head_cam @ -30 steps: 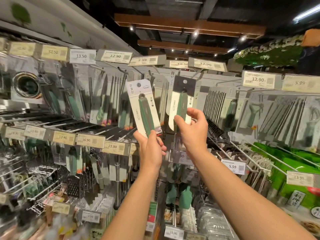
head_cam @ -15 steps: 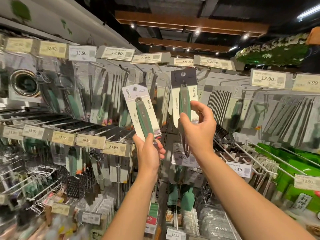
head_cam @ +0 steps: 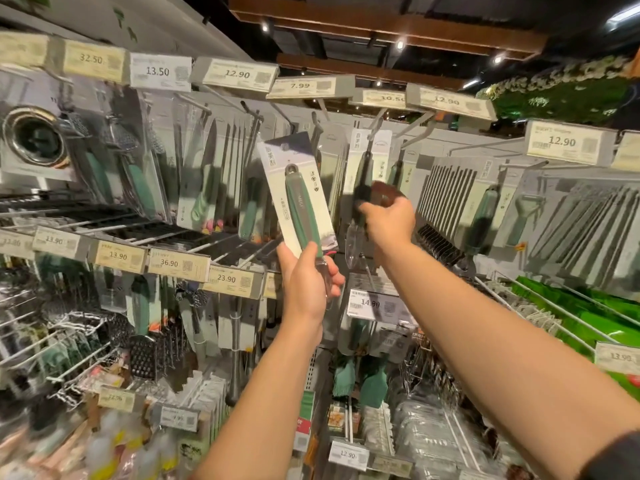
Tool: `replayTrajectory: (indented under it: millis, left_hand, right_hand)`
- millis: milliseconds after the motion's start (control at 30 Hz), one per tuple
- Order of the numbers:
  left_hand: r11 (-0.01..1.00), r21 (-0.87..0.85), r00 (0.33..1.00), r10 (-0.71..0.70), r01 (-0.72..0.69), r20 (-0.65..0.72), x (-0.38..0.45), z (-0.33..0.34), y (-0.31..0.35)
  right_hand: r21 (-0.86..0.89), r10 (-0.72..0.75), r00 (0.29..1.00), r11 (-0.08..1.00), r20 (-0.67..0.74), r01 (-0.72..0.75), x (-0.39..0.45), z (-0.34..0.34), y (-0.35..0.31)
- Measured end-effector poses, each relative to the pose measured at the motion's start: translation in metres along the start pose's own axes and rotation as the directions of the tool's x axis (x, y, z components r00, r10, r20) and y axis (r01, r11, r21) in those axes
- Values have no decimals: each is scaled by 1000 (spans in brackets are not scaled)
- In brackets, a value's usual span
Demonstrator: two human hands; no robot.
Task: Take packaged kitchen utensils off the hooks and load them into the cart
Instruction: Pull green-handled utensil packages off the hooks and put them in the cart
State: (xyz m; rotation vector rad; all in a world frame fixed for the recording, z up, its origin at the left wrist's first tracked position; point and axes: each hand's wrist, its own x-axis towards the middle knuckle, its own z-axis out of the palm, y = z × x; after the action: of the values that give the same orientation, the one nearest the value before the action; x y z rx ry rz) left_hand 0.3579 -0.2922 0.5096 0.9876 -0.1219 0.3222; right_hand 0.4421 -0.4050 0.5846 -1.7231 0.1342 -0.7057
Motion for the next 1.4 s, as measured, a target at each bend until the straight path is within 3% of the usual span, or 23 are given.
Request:
replayTrajectory:
  millis: [67,133,267,433,500,600,767,1033,1167,1300,1400]
  left_hand:
    - [1000,-13,1000,-8,9,19,1,-1,-1]
    - [1000,-11,999,-25,26,44,2,-4,-2]
    - [997,54,995,-60,56,80,5,-11,-2]
    - [995,82,992,-69,60,106,8,-13,1]
    - [996,68,993,-60,53,100,8,-11,2]
    - [995,95,995,-33,24,96,7,-7,3]
    - [987,155,995,37,-51,91,7,6,-2]
    - [949,311,969,-127,56,213,4,9,12]
    - [893,441,963,-192,91,191,12,8,18]
    - [832,553,967,-165,30,195,21,2,25]
    - [724,684,975,-73,-94,211,29,-3,32]
  right_hand:
    - [115,88,996,990,-12,-86,20,9,1]
    - [357,200,978,911,56,-207,33,15,-2]
    - [325,233,967,911,98,-253,49,18,5]
    - [91,13,996,996,-93,-4,18,11,11]
    - [128,-37,999,991,-13,38,-6,4,10]
    - [300,-158,963,950,217,88,-45,-2,5]
    - [251,-239,907,955,347,156,-76,-3,10]
    - [252,-264,940,945,215,207,-77,-19,19]
    - [221,-251,963,949,100,224,-72,-28,17]
    - [260,-228,972,943,62,205,-65,-36,10]
    - [297,-204,976,939,80,172,-60,-37,7]
